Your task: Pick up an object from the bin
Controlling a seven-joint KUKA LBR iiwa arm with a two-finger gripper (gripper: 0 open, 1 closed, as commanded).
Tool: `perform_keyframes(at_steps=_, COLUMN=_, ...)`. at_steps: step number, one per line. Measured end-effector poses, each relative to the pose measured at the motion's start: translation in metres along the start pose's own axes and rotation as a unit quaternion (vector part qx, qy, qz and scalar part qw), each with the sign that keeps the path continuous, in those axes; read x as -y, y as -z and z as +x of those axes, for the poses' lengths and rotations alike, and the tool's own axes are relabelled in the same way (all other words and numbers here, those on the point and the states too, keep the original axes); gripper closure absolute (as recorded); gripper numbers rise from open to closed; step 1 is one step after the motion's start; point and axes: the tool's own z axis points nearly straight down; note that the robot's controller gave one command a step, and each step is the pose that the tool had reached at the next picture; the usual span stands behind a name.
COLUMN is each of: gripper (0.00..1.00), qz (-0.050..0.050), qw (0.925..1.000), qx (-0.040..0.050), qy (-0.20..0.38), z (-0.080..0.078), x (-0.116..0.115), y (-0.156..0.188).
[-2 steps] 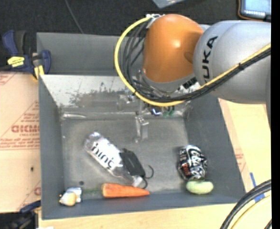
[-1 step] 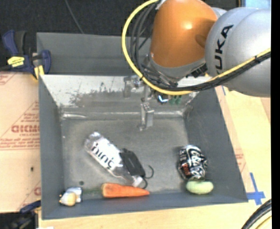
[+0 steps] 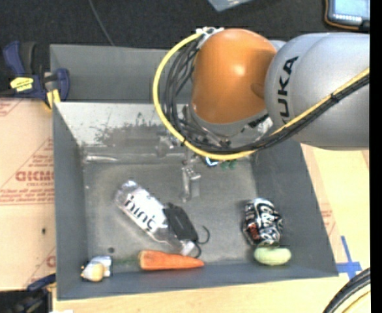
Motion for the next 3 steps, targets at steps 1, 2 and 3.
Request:
perform_keyframes(at_steps=1, gripper=0.00, qz=0.001, qw=0.9953, qx=0.0013, qy=0.097, z=0.009, x=-0.002, y=-0.060)
perform_keyframes(at_steps=2, gripper=0.00, qz=-0.001, qw=0.9975, qx=-0.0038, qy=0.070, z=0.051, x=-0.012, y=-0.057)
perform_keyframes(at_steps=3, gripper=0.00, qz=0.000, qw=0.9972, qx=0.0018, qy=0.075, z=0.072, x=-0.024, y=-0.047)
